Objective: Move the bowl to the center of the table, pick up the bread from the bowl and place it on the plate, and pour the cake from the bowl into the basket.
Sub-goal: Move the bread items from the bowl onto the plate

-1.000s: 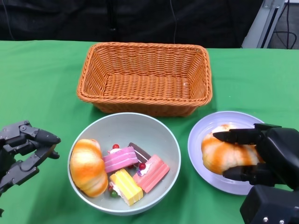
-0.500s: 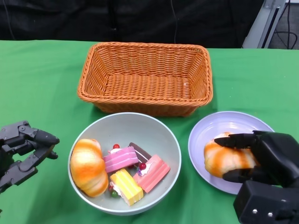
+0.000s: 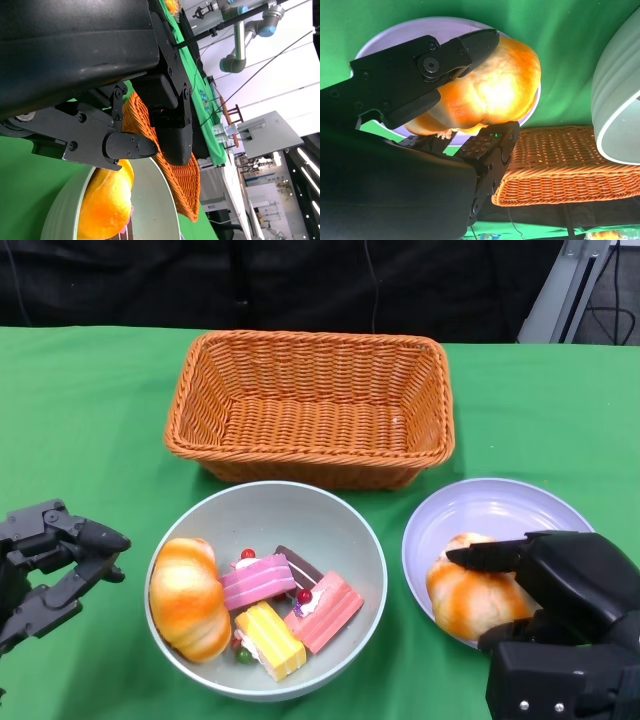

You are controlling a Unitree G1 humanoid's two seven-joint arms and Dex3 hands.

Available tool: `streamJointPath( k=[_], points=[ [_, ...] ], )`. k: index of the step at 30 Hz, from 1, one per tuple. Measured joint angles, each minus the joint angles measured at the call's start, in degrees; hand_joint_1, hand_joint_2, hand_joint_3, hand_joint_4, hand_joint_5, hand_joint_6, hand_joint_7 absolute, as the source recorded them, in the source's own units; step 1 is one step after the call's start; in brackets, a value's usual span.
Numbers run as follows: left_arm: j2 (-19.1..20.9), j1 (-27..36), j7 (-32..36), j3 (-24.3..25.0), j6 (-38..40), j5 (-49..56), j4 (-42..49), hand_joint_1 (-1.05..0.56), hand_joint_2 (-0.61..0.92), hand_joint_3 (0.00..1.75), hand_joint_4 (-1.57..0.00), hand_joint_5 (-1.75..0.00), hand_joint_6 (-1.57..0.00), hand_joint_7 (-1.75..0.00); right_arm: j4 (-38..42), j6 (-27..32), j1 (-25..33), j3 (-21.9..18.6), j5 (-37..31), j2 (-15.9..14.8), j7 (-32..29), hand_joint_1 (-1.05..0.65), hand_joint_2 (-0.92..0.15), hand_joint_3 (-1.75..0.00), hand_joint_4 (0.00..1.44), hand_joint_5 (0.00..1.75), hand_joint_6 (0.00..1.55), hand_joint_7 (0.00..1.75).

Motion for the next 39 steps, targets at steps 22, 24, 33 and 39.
streamJointPath(
  k=[22, 24, 33, 39],
  points=[
    [0.0, -0.25, 0.0, -0.03, -0.8, 0.12, 1.34, -0.11, 0.92, 0.33, -0.79, -1.26, -0.94, -0.77, -6.37, 8.5, 1.32, 0.61, 0.48, -0.63, 6.97, -0.64, -0.92, -0.02, 0.09, 0.0, 0.4, 0.0],
    [0.02, -0.25, 0.0, -0.03, -0.85, 0.12, 1.34, -0.11, 0.92, 0.33, -0.79, -1.26, -0.94, -0.78, -7.01, 9.8, 1.33, 0.52, 1.52, -0.49, 8.26, -0.64, -0.92, -0.03, 0.11, 0.01, 0.43, 0.02],
    [0.12, -0.25, -0.02, -0.04, -1.06, 0.1, 1.37, -0.12, 0.92, 0.31, -0.79, -1.27, -0.94, -0.78, -8.09, 11.71, 1.28, 0.52, 2.35, -0.43, 9.02, -0.62, -0.92, -0.06, 0.28, 0.08, 0.44, 0.0],
    [0.14, -0.25, -0.03, -0.05, -1.11, 0.09, 1.38, -0.12, 0.92, 0.31, -0.78, -1.27, -0.94, -0.78, -8.09, 12.45, 1.17, 0.52, 2.35, -0.43, 8.17, -0.61, -0.92, -0.05, 0.29, 0.08, 0.44, 0.0]
  ],
)
